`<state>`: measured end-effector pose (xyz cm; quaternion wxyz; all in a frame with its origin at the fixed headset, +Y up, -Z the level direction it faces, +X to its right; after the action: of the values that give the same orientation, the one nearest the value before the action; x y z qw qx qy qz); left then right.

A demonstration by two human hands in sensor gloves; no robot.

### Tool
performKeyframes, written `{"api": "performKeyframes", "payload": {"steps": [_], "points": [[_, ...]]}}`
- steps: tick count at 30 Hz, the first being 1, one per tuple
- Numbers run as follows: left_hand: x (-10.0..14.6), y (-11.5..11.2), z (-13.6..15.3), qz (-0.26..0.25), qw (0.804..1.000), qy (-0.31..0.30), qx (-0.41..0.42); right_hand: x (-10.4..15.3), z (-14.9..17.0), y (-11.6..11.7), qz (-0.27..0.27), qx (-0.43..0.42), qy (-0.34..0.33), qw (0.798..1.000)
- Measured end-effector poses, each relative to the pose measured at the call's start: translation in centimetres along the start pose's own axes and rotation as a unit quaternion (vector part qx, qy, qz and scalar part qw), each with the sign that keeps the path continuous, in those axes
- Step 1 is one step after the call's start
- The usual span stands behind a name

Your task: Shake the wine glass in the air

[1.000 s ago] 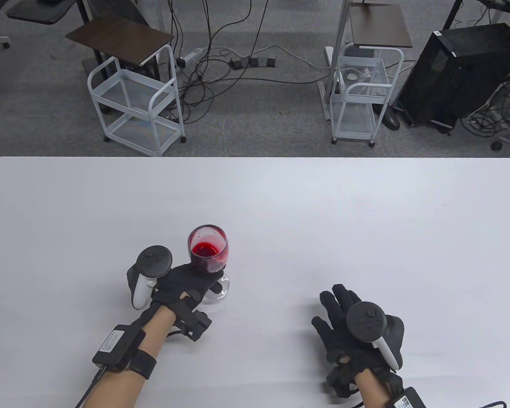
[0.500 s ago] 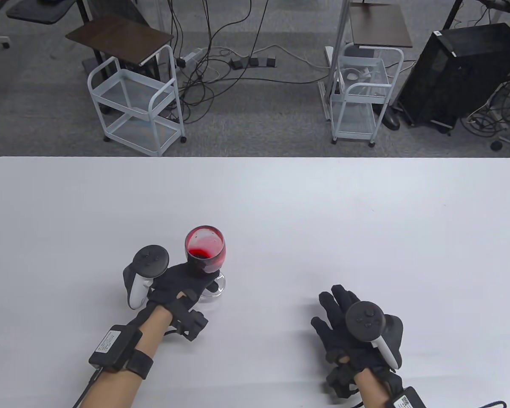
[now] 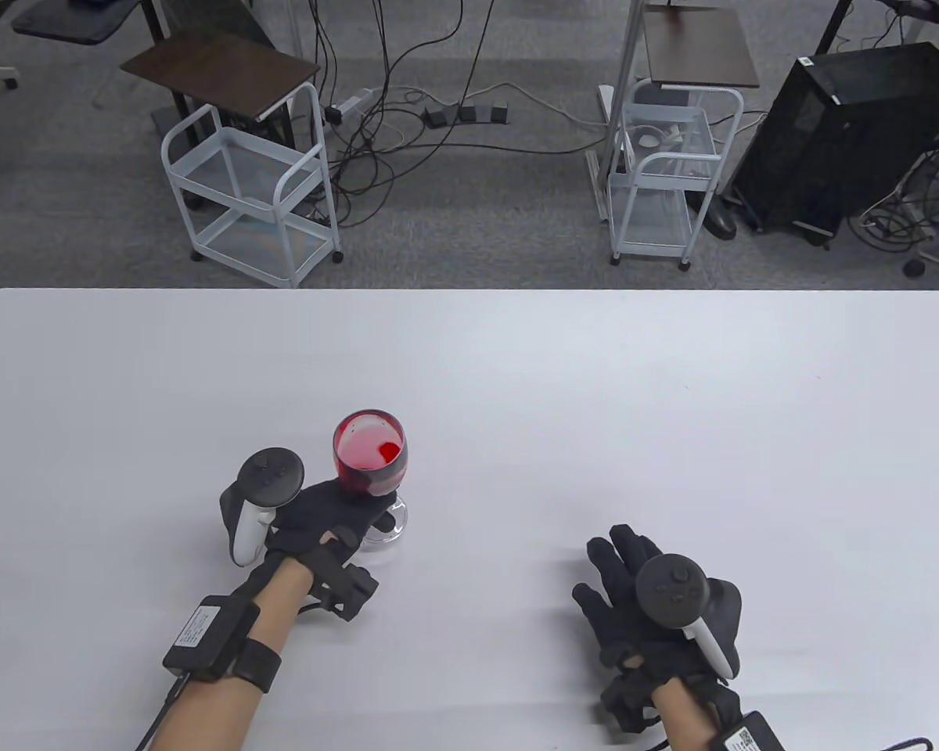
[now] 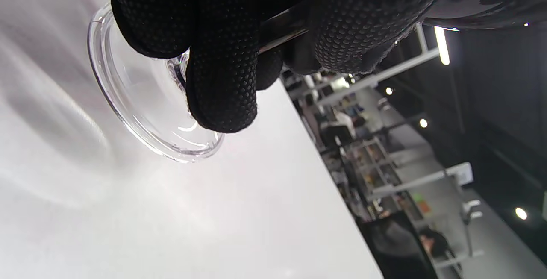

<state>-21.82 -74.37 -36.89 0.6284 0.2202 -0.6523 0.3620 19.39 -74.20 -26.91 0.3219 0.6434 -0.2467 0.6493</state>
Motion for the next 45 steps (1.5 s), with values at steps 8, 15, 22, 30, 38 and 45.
{"api": "performKeyframes", "payload": {"steps": [8, 15, 22, 30, 38, 45], "points": [[0.3, -0.4, -0.2, 0.005, 1.0, -0.008, 0.012, 0.2, -0.1, -0.1, 0.006, 0.004, -0.005, 1.0], [0.3, -0.1, 0.1, 0.003, 1.0, -0.005, 0.017, 0.2, -0.1, -0.1, 0.006, 0.003, -0.006, 1.0], [0.3, 0.1, 0.4, 0.007, 0.999, -0.006, 0.034, 0.2, -0.1, -0.1, 0.004, 0.003, -0.007, 1.0], [0.4, 0.3, 0.3, 0.009, 1.0, -0.002, 0.018, 0.1, -0.1, 0.0, 0.003, 0.002, -0.007, 1.0], [0.3, 1.1, 1.0, -0.014, 1.0, 0.014, -0.003, 0.0, 0.0, 0.1, -0.002, 0.002, -0.003, 1.0], [0.3, 1.2, 1.0, -0.011, 1.0, 0.012, -0.001, 0.0, 0.0, 0.1, -0.004, 0.002, -0.002, 1.0]]}}
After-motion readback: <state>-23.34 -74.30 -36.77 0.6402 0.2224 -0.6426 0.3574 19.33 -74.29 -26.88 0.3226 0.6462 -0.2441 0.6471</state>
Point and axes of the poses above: the tracker on the back of each hand, its own z axis roughly to the little-finger side, its own x axis roughly from the fingertips to the wrist, y = z × x, the point moved 1 cm from there along -x, roughly from the wrist to the fingertips, and after that the axes turned 13 degrees about -x, right-handed, at the moved point
